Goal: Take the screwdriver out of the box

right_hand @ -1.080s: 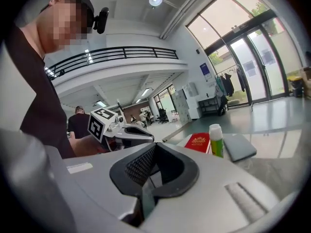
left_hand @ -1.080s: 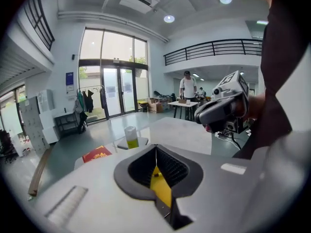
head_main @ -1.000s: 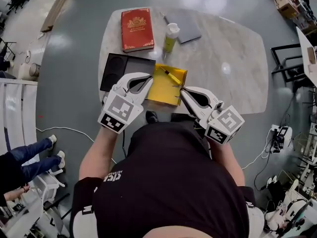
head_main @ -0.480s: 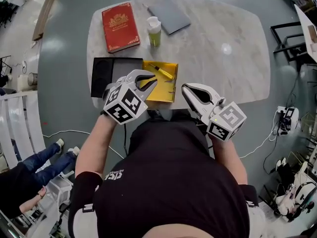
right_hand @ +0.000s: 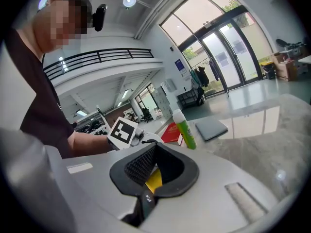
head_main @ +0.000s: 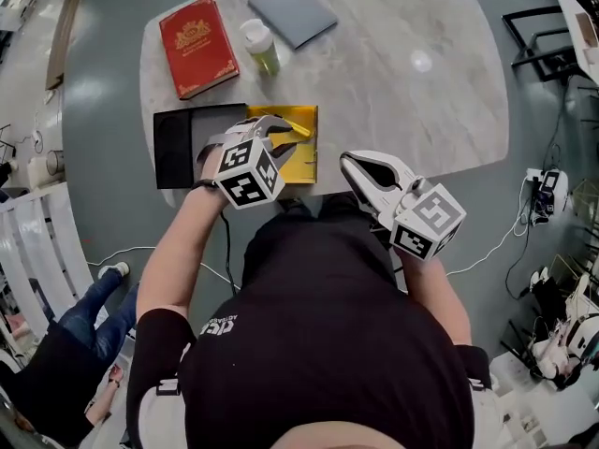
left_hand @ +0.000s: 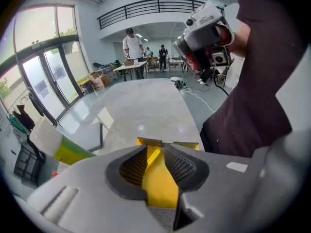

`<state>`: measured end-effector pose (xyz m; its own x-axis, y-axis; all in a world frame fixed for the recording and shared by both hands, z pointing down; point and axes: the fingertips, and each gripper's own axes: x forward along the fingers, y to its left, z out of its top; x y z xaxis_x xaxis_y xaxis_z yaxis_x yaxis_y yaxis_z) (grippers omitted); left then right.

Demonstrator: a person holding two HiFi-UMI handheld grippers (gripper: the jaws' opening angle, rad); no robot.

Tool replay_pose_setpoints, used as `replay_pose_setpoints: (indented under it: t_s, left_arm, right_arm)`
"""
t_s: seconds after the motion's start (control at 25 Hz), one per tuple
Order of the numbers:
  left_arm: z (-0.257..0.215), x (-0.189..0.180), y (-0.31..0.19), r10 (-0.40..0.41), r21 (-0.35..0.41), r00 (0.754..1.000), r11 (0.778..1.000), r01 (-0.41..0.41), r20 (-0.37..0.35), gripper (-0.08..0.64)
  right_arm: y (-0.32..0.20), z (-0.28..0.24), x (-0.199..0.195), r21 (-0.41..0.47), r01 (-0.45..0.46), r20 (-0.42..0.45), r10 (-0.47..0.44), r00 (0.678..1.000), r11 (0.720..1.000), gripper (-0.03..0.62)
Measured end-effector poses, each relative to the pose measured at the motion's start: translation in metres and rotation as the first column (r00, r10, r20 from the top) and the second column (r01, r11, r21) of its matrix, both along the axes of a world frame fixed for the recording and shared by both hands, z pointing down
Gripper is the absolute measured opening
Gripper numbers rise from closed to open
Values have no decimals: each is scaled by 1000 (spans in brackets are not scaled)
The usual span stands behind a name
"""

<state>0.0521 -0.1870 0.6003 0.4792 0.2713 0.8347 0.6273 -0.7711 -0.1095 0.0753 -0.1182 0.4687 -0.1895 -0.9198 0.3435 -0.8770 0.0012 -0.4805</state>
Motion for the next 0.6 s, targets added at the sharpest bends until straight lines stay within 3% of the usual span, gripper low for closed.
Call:
replay_pose_setpoints:
  t_s: [0.28,0.6]
  left_arm:
    - [45,1,6,105,94,990,989,-114,94,120]
    - [84,8,9,196,116,968,970,-215,160,130]
  right_arm:
    - [2,2,3,-7,-1,9,1,1000,1000,15]
    - [7,4,10,-16,-22,3,22,1000,1000,15]
